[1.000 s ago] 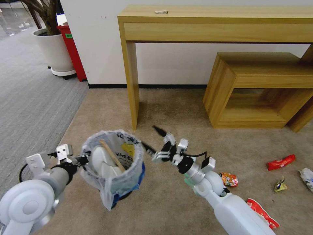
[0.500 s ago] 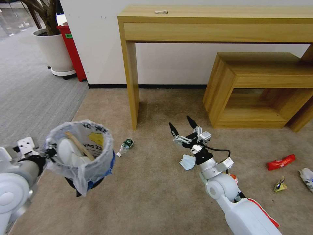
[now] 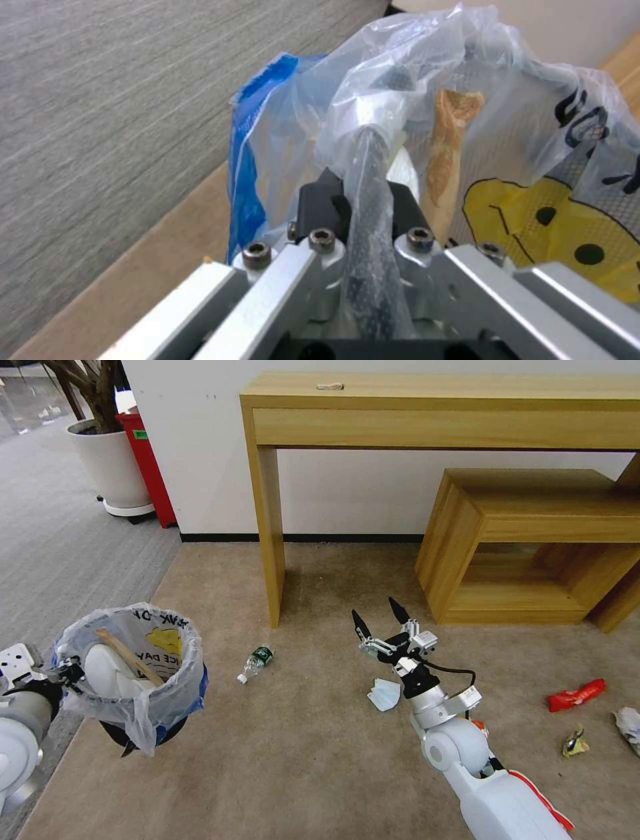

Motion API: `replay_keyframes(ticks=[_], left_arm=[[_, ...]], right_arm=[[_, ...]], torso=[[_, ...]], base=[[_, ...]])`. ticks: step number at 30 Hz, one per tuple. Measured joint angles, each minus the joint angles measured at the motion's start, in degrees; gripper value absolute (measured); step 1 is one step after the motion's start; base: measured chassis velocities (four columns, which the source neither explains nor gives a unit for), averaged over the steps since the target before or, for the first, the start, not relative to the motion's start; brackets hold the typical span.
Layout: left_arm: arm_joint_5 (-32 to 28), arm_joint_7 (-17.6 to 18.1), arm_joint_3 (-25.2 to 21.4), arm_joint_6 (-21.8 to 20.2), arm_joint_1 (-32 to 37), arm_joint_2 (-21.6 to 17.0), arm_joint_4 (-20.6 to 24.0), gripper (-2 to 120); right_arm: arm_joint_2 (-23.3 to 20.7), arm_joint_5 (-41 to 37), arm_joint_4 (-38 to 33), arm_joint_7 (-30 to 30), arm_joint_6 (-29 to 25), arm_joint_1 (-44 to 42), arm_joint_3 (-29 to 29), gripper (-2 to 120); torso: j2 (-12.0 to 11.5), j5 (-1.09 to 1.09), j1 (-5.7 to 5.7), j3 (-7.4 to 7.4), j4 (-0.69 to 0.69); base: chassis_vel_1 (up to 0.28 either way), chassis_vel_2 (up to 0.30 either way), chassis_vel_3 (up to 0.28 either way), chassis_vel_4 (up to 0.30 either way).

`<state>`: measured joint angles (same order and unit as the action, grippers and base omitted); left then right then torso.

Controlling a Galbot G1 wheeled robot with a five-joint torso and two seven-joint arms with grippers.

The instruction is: Pick up the trash bin and place the garbage on the floor into it.

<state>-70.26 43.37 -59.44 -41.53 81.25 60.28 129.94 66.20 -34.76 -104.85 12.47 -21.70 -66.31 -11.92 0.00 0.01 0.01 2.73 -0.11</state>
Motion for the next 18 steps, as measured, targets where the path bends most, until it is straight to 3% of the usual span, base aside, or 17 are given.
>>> replay_keyframes(ticks=[18], left_arm=[[-0.25, -0.37, -0.04, 0.01, 0.84, 0.19, 1.21, 2]], right_arm=[[0.07, 0.74, -0.06, -1.06, -0.11, -1.65, 0.49, 100]], torso=[[0.0, 0.01, 0.01, 0.02, 0.0]], base=[[-0.271, 0.263, 0.274, -0.271]])
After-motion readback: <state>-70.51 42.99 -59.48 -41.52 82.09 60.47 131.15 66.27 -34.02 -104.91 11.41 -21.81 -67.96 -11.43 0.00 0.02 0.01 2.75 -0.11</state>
